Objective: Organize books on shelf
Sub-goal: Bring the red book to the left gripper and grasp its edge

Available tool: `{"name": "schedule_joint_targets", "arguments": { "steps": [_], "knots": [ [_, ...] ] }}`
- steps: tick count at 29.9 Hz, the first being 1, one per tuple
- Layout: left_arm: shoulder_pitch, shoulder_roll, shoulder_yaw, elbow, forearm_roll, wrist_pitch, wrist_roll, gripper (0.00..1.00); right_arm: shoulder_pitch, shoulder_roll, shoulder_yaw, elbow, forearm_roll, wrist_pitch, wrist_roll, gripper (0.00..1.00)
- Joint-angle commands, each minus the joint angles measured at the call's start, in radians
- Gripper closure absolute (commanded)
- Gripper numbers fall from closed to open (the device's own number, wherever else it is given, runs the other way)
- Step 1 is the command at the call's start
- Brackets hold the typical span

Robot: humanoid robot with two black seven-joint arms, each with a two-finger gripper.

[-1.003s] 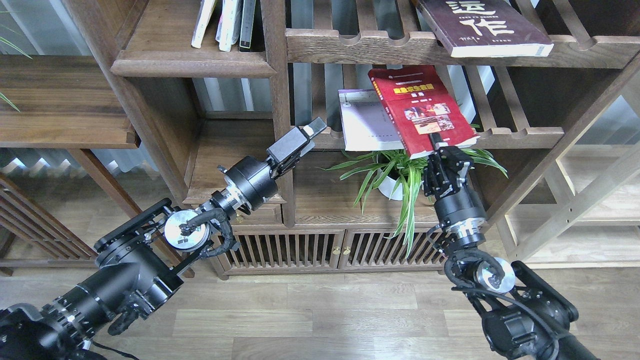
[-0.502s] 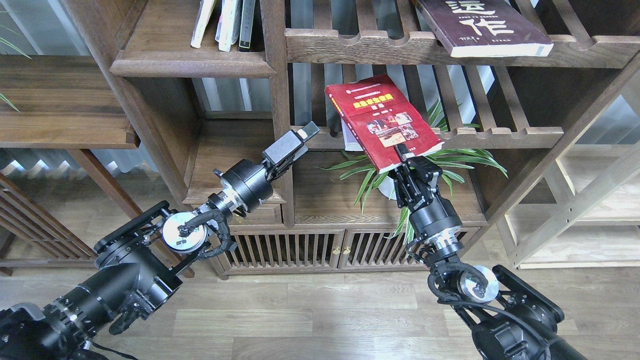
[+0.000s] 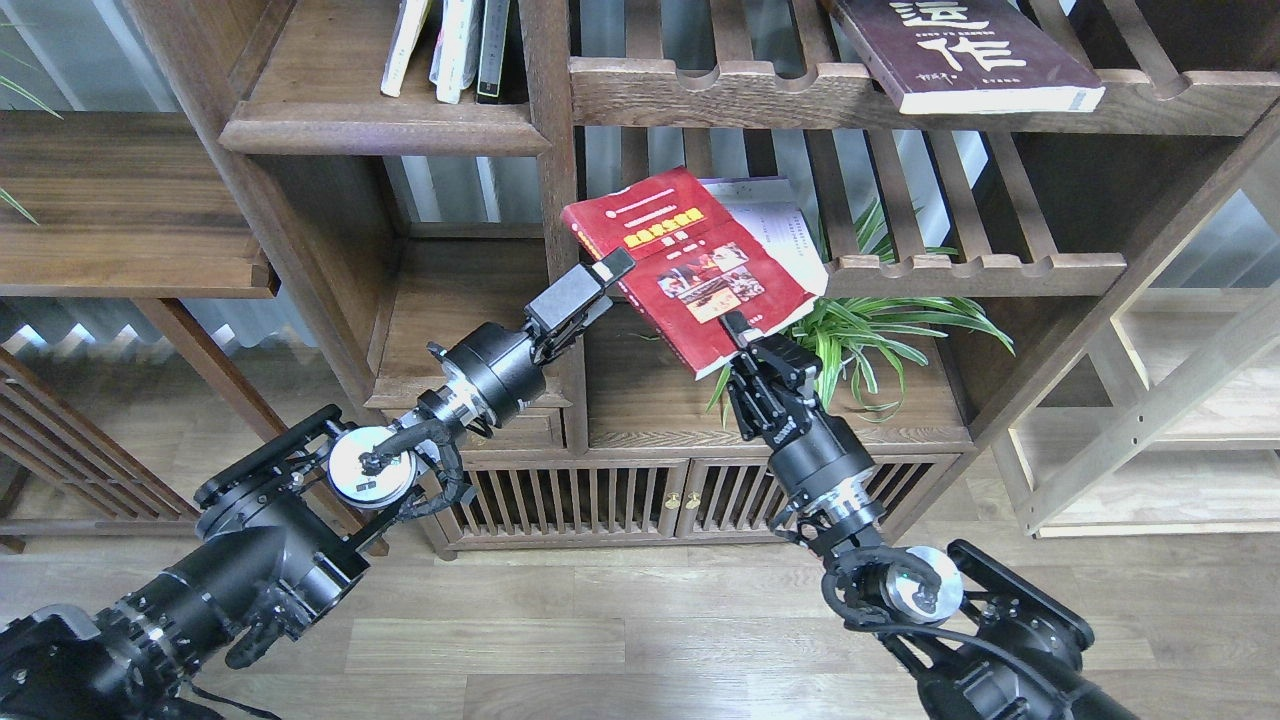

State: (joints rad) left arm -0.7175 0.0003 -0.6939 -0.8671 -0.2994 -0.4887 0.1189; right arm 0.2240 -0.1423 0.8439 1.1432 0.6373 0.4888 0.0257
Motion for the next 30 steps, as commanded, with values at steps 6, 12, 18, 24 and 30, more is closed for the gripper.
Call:
{"name": "schedule_joint_targets", "arguments": {
  "steps": [6,12,18,24,30],
  "knots": [
    [0.0,0.0,-0.007,0.002,-0.001,0.0,-0.001,0.01,0.003,0.024,-0.042,0.015,-0.018,0.0,-0.029,0.97],
    [0.0,0.0,-0.001,0.0,0.0,0.0,0.001,0.01,0.002,0.024,-0.046,0.016,-0.027,0.0,-0.038,0.97],
    [0.003,0.0,0.007,0.0,0.005,0.0,0.001,0.12,0.002,0.024,-0.046,0.016,-0.027,0.0,-0.038,0.96],
    [0.003,0.0,0.007,-0.001,0.005,0.0,-0.001,0.38,0.002,0.024,-0.045,0.016,-0.028,0.0,-0.038,0.96],
    [0.004,0.0,-0.004,-0.001,0.002,0.0,-0.004,0.73,0.002,0.023,-0.045,0.016,-0.028,0.0,-0.038,0.96]
  ]
}}
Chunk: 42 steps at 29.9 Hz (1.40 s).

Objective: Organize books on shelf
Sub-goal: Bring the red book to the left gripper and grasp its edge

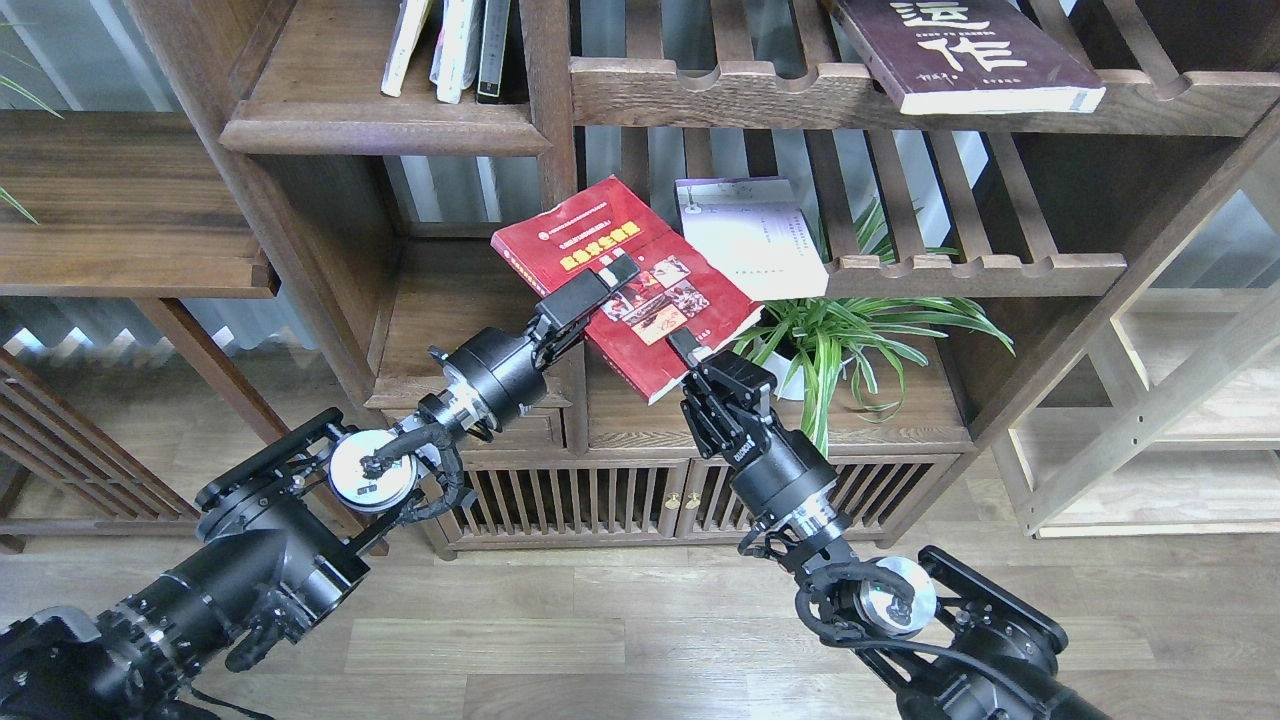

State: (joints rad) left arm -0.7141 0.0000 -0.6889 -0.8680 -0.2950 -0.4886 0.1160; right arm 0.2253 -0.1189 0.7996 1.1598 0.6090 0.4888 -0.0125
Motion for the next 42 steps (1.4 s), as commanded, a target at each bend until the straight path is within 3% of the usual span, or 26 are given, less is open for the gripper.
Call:
{"name": "schedule_joint_targets", "arguments": {
  "steps": [1,6,11,15,16,19,22,23,30,42],
  "knots": [
    [0.001,0.0,-0.012,0.001,-0.004,0.0,-0.001,0.8,0.0,-0.001,0.0,0.0,0.0,0.0,0.0,0.96],
    [0.002,0.0,-0.012,0.001,-0.006,0.0,0.001,0.96,0.0,0.001,0.0,0.0,-0.002,0.0,0.0,0.96],
    [0.004,0.0,-0.007,0.0,-0.006,0.0,0.002,0.98,0.0,-0.001,0.0,0.0,-0.003,0.0,0.0,0.94],
    [0.002,0.0,-0.004,0.0,-0.004,0.0,0.002,0.98,-0.003,-0.008,0.004,-0.005,-0.005,0.0,0.002,0.81],
    [0.002,0.0,-0.004,0.0,-0.004,0.0,0.002,0.98,-0.003,-0.011,0.007,-0.005,-0.005,0.0,0.002,0.75],
    [0.002,0.0,-0.003,0.0,-0.003,0.0,0.002,0.98,-0.003,-0.031,0.012,-0.006,-0.006,0.0,0.002,0.41],
    [0.002,0.0,-0.001,0.001,-0.003,0.0,0.002,0.98,-0.001,-0.048,0.033,-0.006,-0.006,0.0,0.006,0.15],
    [0.002,0.0,-0.001,0.003,-0.001,0.0,0.002,0.98,-0.003,-0.047,0.049,-0.006,-0.006,0.0,0.009,0.11],
    [-0.004,0.0,0.0,0.001,-0.003,0.0,0.004,0.98,-0.004,-0.042,0.099,-0.006,-0.008,0.0,0.009,0.01],
    [-0.007,0.0,0.0,-0.002,0.007,0.0,0.004,0.98,-0.018,-0.039,0.092,-0.014,-0.014,0.0,0.006,0.01]
  ]
}}
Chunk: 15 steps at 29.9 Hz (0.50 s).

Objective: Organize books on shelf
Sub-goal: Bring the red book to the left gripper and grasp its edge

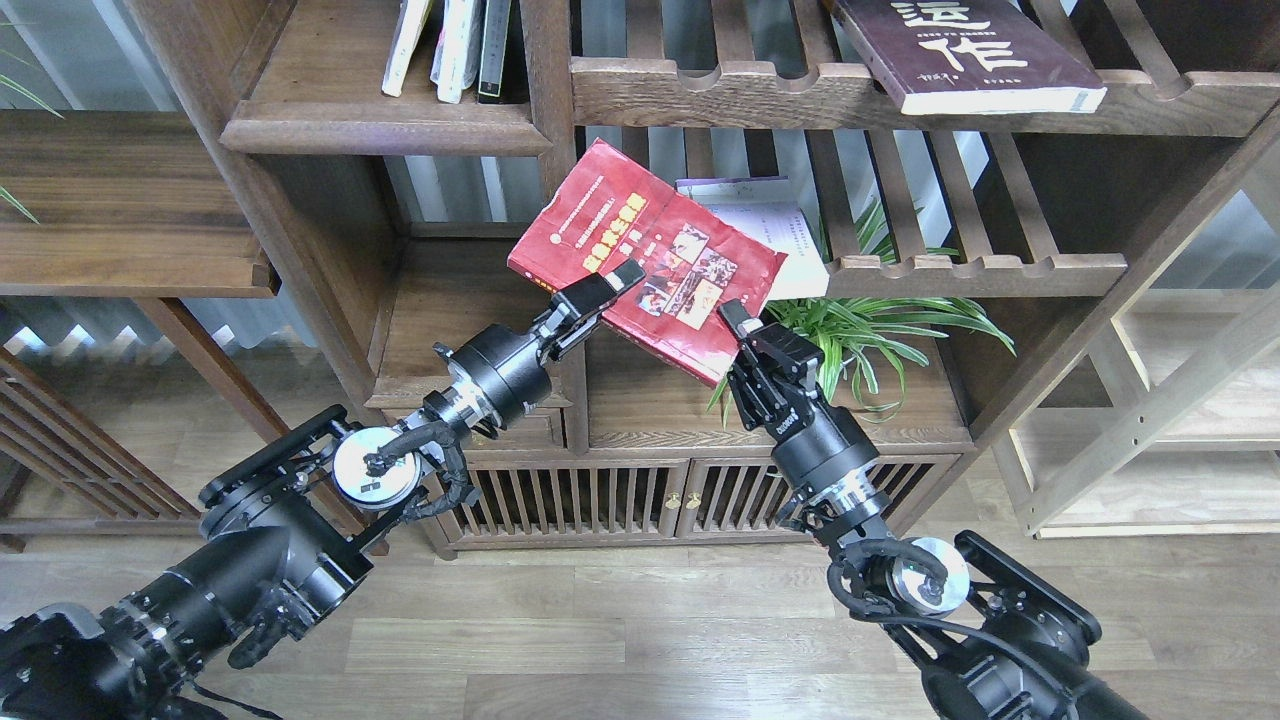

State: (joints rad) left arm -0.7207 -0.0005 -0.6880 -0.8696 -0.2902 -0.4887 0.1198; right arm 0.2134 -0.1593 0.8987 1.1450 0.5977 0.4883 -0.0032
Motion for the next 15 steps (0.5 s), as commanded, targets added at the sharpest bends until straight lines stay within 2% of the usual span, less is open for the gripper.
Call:
{"name": "schedule_joint_targets", "arguments": {
  "steps": [1,11,15],
  "knots": [
    [-0.002,0.001,-0.002,0.001,0.003,0.0,-0.002,0.98,-0.006,0.001,-0.01,0.002,-0.004,0.0,-0.004,0.01],
    [-0.005,0.001,-0.002,0.0,0.006,0.0,-0.003,0.97,-0.043,0.023,-0.021,0.006,-0.056,0.0,-0.008,0.02],
    [-0.006,0.001,-0.004,0.0,0.008,0.0,-0.003,0.97,-0.048,0.023,-0.02,0.006,-0.061,0.0,-0.008,0.09]
  ]
}}
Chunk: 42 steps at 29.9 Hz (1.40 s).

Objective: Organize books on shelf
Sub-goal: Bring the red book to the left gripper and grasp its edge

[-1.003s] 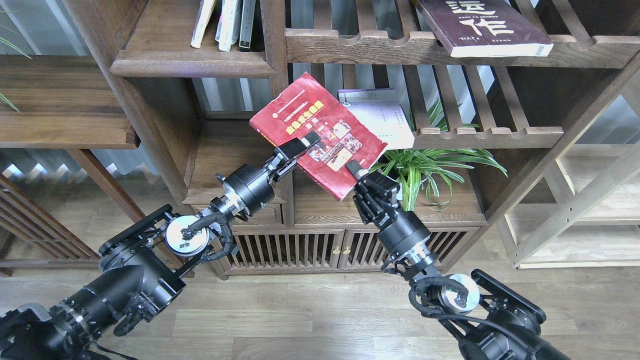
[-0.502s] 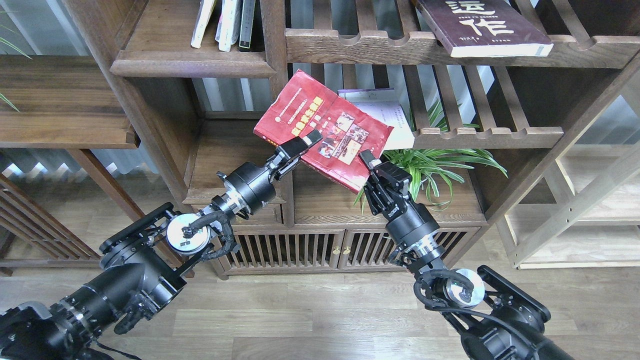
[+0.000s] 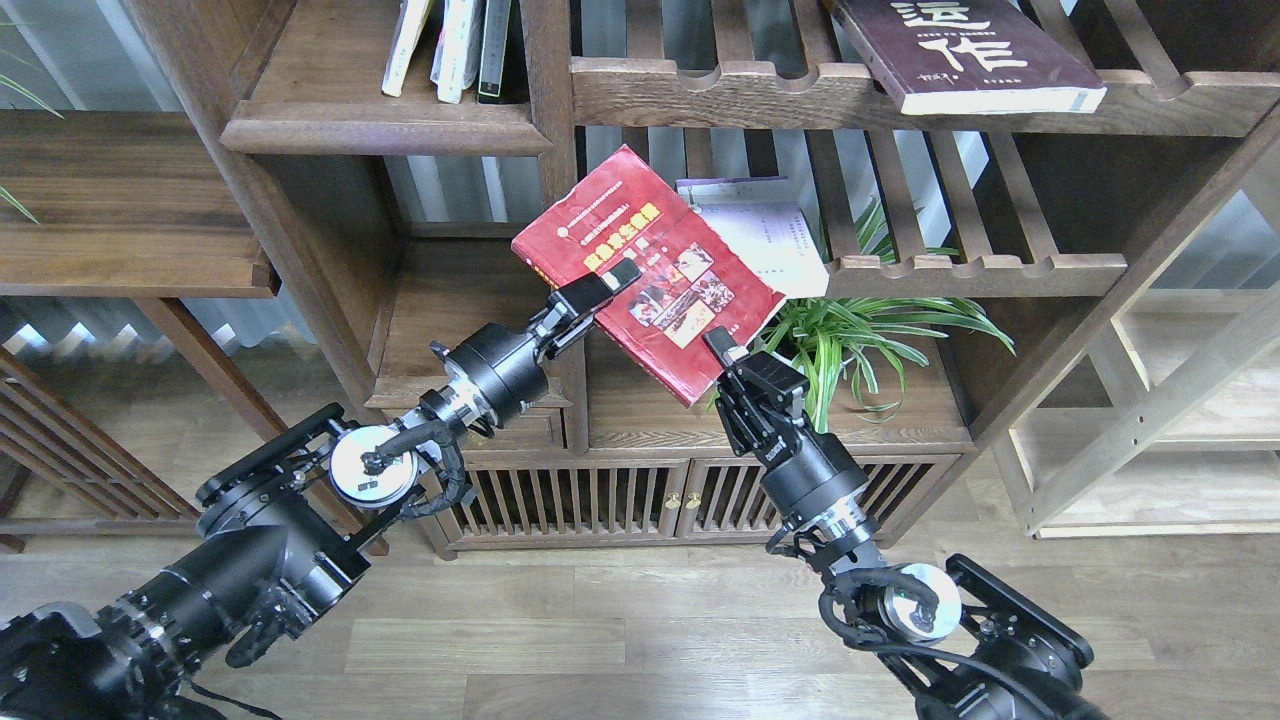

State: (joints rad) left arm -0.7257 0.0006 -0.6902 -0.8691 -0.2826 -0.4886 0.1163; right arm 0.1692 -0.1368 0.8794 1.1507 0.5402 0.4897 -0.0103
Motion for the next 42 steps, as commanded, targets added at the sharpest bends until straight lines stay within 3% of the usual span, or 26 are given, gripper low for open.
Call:
{"name": "schedule_joint_targets", "arguments": {
  "steps": [1,4,11,14,16,18,25,33,42],
  "knots": [
    [-0.001,-0.001,0.0,-0.001,0.0,0.0,0.0,0.97,-0.004,0.0,0.001,-0.002,-0.003,-0.001,0.0,0.13],
    [-0.001,-0.001,0.0,-0.001,0.0,0.0,0.0,0.97,-0.008,0.002,0.003,-0.003,-0.002,-0.001,0.003,0.32],
    [-0.005,-0.001,0.001,-0.001,0.0,0.0,0.0,0.97,-0.017,0.002,-0.002,-0.006,-0.006,-0.001,0.001,0.55],
    [-0.005,-0.001,0.001,-0.001,0.0,0.0,0.0,0.97,-0.025,0.005,-0.002,-0.009,-0.006,-0.001,0.001,0.73],
    [-0.005,-0.001,0.001,-0.001,0.0,0.0,0.0,0.97,-0.028,0.019,0.0,-0.017,-0.006,-0.001,0.001,0.91],
    [-0.005,-0.001,0.001,-0.001,-0.001,0.0,0.0,0.97,-0.034,0.028,-0.002,-0.028,-0.008,-0.001,0.001,0.97],
    [-0.001,-0.001,0.003,-0.002,-0.001,0.0,0.0,0.97,-0.042,0.031,-0.005,-0.031,-0.022,-0.001,0.001,0.93],
    [0.002,-0.001,0.003,-0.007,-0.001,0.0,0.0,0.97,-0.04,0.032,-0.005,-0.029,-0.023,-0.001,0.0,0.42],
    [0.005,-0.001,0.004,-0.016,-0.003,0.0,0.003,0.97,-0.028,0.045,0.009,-0.029,-0.025,-0.001,0.001,0.15]
  ]
}}
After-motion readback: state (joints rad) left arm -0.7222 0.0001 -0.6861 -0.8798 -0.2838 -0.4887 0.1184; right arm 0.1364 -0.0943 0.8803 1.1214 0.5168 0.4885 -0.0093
